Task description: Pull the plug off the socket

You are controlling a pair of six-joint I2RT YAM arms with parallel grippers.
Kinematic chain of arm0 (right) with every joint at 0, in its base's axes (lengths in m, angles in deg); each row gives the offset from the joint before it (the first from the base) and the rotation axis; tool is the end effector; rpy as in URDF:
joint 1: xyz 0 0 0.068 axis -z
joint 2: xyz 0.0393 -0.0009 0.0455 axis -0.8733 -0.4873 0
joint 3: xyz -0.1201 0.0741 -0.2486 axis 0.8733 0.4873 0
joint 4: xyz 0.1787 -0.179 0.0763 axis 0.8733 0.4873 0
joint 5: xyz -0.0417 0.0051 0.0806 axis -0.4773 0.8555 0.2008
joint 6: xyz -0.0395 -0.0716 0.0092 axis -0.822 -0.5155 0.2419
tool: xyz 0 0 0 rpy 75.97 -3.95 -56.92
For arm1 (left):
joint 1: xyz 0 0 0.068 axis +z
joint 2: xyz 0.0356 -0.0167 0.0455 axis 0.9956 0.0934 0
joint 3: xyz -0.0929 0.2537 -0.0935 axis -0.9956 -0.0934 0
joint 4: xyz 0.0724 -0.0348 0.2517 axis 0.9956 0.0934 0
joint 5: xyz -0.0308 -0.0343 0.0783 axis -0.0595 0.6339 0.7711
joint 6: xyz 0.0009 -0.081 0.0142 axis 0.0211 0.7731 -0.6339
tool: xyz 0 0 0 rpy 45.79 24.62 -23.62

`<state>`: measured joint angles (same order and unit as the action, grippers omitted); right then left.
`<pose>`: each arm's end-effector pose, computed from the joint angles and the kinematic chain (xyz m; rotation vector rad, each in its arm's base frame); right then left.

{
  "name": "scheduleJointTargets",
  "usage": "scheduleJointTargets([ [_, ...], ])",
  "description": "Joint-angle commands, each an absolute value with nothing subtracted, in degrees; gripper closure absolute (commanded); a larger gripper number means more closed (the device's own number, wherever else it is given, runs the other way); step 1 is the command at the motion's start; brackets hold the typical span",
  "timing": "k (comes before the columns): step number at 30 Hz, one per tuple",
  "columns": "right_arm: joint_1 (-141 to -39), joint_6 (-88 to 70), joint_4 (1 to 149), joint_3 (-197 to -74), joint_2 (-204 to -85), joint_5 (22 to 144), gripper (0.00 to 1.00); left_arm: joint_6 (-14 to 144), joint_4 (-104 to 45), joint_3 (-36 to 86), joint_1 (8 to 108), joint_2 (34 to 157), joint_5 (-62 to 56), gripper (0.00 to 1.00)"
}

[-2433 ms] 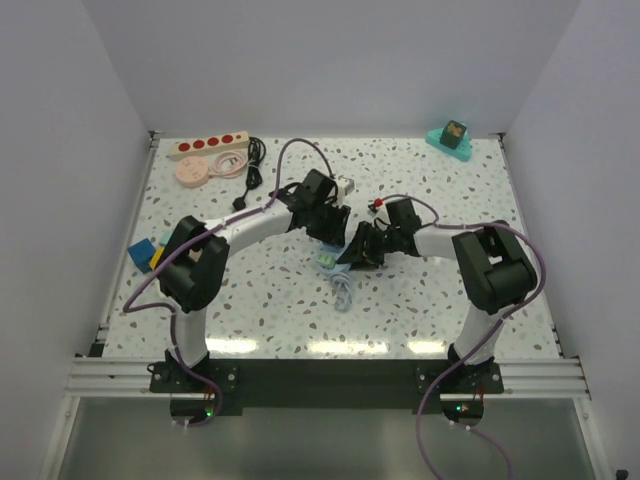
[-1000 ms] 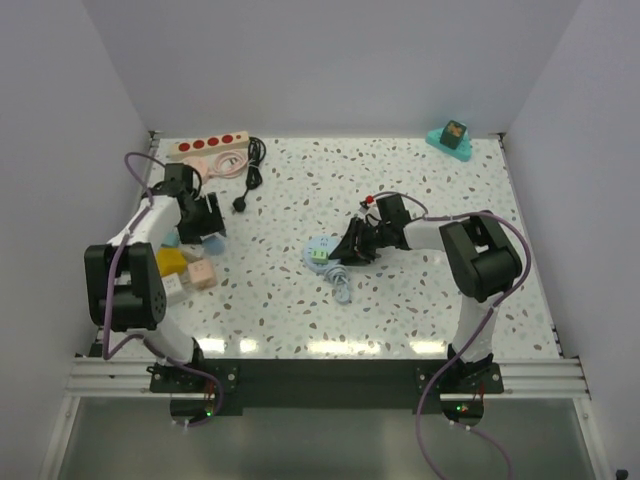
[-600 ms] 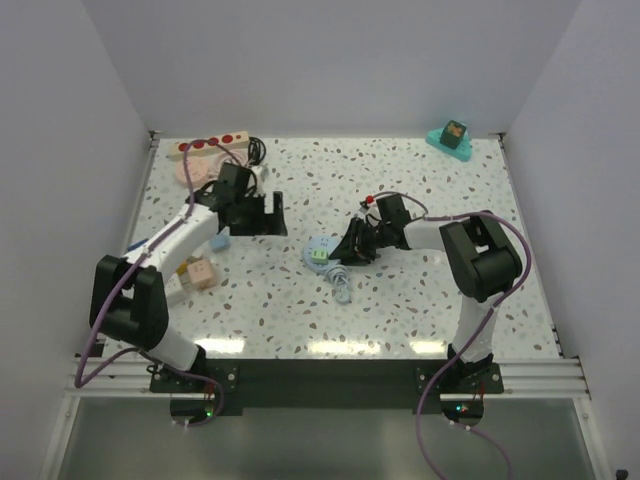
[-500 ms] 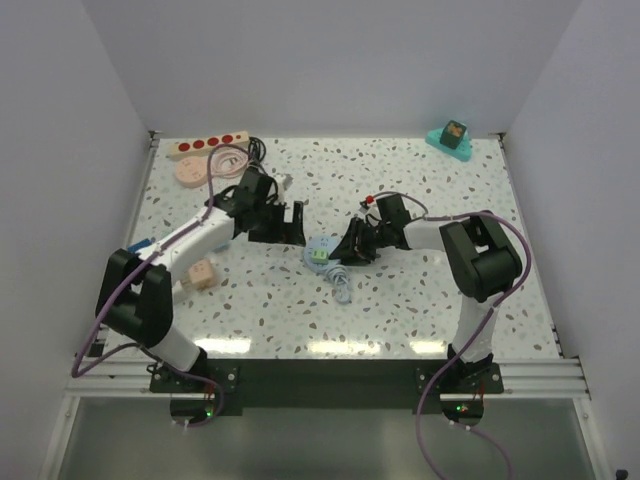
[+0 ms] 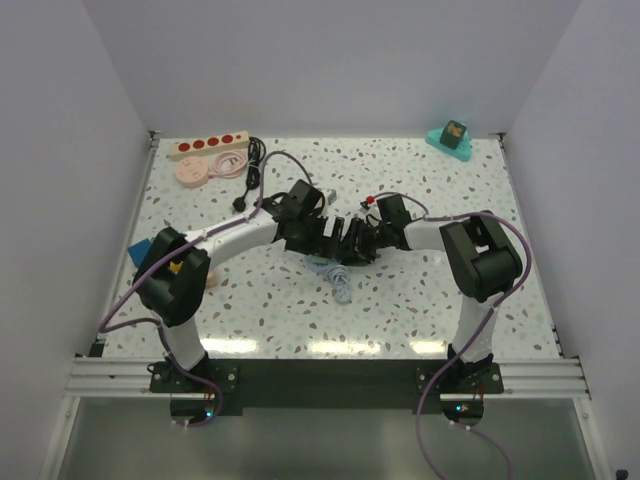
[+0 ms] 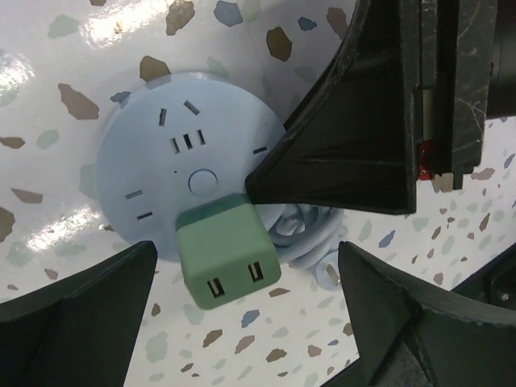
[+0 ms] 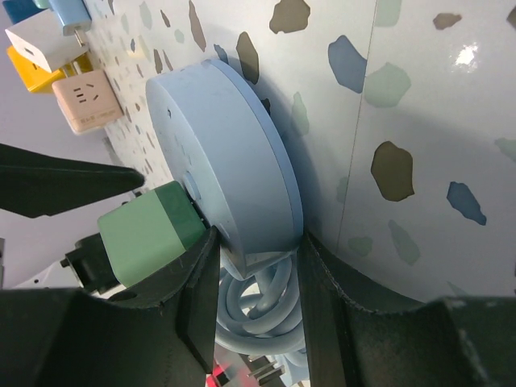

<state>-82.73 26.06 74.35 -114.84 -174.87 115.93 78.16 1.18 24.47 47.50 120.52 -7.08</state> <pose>0.3354 0.1846 0.0927 0.1763 2.7312 1.2855 0.3056 -0.2507 0.1967 0.3659 2.6703 -0.6547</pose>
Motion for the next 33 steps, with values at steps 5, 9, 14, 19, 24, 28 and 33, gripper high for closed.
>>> scheduleJointTargets([
  [5,-82.02,20.81,87.72,-109.67,-179.47,98.2,1.0,78.94,2.91,29.11,45.79,125.42,-1.59,0.27],
  [9,-82.02,20.98,87.45,-109.76,-180.35,97.94,1.0,78.41,4.04,29.72,45.79,125.33,-1.86,0.77],
  [14,-82.02,20.81,90.25,-111.07,-182.19,94.7,1.0,78.06,8.52,32.09,45.79,123.67,-0.45,1.0],
  [19,-82.02,20.01,95.09,-113.8,-185.18,89.25,1.0,77.09,12.48,34.99,47.72,120.16,0.78,1.0],
  [24,-82.11,19.05,96.85,-114.24,-185.71,84.32,1.0,75.87,11.26,32.1,58.96,114.19,-5.46,1.0],
  [28,-82.72,18.61,98.08,-115.12,-186.24,82.21,1.0,73.75,12.4,30.87,64.86,112.33,-9.32,1.0],
  [33,-82.99,18.34,98.0,-115.3,-186.24,83.08,1.0,71.38,14.95,30.43,67.58,111.36,-2.33,1.0],
])
